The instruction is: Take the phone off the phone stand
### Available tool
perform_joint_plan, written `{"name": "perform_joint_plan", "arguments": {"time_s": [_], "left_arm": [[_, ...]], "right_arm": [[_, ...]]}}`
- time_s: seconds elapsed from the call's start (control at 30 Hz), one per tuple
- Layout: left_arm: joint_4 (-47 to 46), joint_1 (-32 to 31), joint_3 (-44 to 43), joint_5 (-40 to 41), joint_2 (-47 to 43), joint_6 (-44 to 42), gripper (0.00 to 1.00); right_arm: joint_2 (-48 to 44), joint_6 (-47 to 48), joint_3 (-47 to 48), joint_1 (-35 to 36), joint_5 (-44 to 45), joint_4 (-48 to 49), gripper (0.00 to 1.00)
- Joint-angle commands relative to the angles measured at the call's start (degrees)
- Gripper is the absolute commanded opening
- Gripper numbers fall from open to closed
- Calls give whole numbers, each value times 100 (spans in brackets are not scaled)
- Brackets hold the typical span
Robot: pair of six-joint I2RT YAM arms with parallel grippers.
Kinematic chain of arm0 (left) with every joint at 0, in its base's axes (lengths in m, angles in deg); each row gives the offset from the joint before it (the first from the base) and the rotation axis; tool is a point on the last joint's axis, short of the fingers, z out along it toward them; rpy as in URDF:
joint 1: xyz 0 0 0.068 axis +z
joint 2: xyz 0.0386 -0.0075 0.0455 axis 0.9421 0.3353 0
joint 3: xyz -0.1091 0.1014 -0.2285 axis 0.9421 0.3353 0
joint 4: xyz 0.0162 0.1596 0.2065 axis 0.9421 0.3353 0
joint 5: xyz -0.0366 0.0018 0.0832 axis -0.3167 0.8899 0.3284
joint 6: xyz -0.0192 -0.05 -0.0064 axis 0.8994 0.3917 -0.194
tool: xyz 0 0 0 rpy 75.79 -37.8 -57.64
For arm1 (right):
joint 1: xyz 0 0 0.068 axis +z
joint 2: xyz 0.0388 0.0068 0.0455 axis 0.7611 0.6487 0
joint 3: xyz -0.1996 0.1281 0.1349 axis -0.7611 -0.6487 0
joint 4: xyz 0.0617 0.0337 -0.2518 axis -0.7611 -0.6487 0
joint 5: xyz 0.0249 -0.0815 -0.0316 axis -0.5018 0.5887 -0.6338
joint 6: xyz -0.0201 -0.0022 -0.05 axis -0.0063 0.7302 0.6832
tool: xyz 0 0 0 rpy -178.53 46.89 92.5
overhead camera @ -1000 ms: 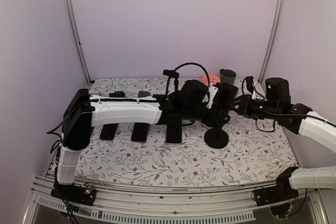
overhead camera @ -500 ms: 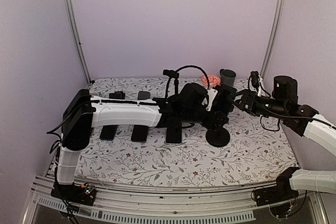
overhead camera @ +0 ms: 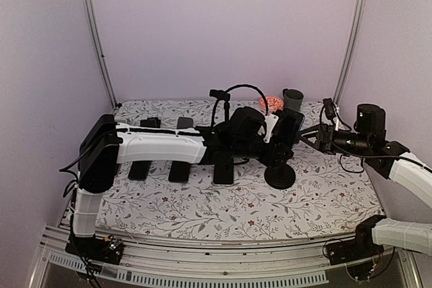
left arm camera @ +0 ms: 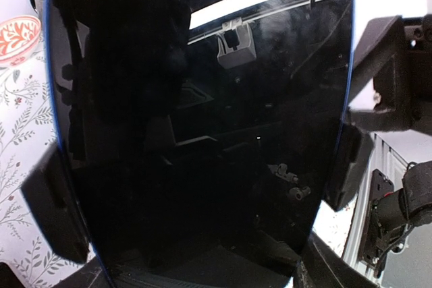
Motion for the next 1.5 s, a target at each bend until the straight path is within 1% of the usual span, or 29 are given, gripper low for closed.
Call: {"name": "perform_joint_plan", "arguments": {"time_s": [0.0,0.17,0.43,1.03,1.23,1.27,1.3,1.47], "left_arm": [[30,66,102,-46,-221,-55,48],[37,73,112,-62,-231,-116,46],[69,72,112,-60,-241,-135,43],[43,75,147,-143,-257,-190,35],[115,127,186,34,-300,-68,34],[144,142,191,65,-300,-35,33],[177,166,192,109,-301,-2,32],[213,317,281,230,-313,232,29]], "right_arm": [[137,103,-126,-16,-389,287,61],[265,110,-181,-12,-438,357,56],[358,129,-134,-14,-275,381,43],[509,136,-97,-8,-95,392,31],[472,146,-153,-15,-79,365,20],[465,152,-166,-13,-100,364,18],[456,167,-184,-10,-120,364,13],[434,197,-238,-13,-156,330,5]]}}
